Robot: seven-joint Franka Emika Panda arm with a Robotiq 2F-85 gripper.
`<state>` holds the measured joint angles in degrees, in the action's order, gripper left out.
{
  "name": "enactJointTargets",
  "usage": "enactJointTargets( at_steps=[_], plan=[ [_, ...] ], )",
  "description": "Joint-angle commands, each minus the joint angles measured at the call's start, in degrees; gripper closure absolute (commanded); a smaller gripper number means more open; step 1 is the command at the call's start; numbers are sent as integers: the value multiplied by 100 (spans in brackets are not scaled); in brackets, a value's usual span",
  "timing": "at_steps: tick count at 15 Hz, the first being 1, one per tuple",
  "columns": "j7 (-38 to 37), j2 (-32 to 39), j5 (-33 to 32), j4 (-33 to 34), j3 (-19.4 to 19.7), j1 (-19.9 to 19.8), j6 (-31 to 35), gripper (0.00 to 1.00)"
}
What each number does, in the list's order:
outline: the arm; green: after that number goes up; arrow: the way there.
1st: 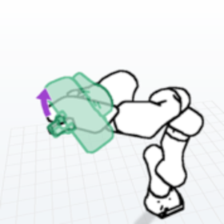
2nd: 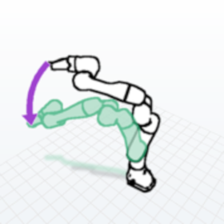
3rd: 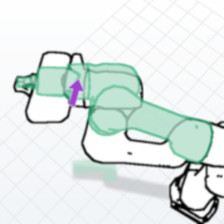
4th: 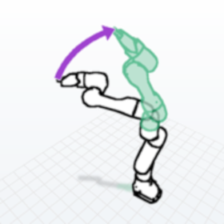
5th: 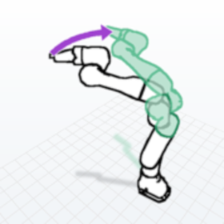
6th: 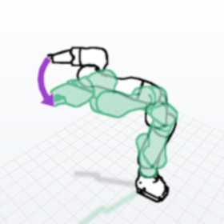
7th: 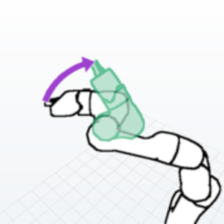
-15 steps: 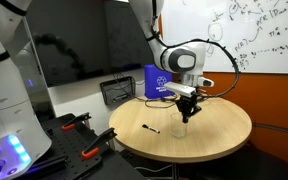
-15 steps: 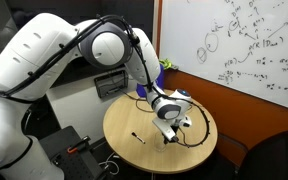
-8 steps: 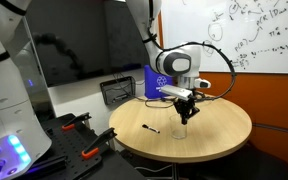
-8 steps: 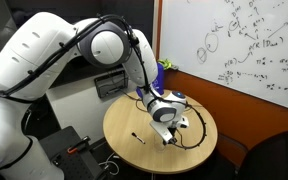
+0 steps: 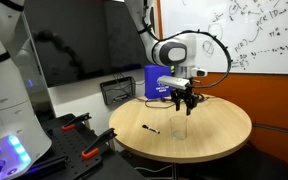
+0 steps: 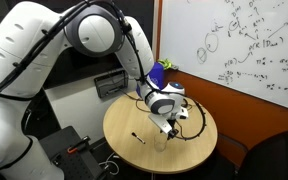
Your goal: Move the glass to the right
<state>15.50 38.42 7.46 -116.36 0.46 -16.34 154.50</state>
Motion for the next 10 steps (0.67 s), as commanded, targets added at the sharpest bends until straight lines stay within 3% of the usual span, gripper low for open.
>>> enactJointTargets(
  at_steps=[1,3,10],
  plan=[
    [29,-882,-58,-566,-67,6,-528,5],
    [81,-1256,-36,-730,-56,58,-785,0],
    [160,-1869,-42,-1108,37,178,-1255,0]
  ],
)
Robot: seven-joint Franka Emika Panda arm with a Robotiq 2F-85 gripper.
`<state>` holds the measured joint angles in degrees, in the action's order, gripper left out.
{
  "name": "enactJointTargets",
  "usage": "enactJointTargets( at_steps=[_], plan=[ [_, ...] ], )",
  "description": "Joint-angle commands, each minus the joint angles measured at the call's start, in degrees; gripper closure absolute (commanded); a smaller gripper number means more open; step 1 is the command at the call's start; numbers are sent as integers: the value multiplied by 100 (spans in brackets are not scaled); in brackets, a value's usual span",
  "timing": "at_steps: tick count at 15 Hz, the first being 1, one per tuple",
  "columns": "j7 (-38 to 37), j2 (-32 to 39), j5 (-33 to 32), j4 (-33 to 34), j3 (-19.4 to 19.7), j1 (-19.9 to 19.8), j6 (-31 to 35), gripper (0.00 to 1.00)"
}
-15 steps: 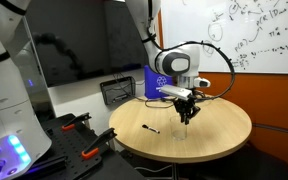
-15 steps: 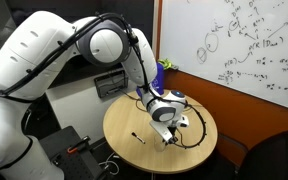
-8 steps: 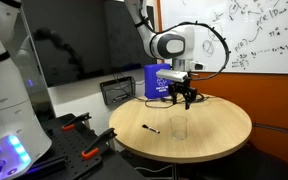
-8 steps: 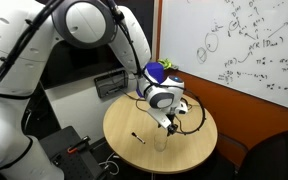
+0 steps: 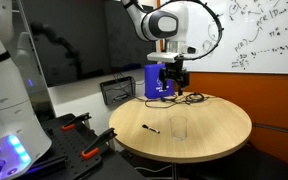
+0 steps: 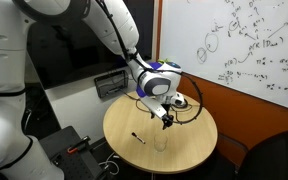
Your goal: Move the glass to the right
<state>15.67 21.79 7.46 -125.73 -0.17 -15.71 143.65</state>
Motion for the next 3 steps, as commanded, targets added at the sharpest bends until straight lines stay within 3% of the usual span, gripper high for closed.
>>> enactJointTargets(
  at_steps=[1,3],
  plan=[
    [160,-221,-52,-196,101,129,-173,0],
    [234,-230,-94,-235,110,167,-194,0]
  ],
)
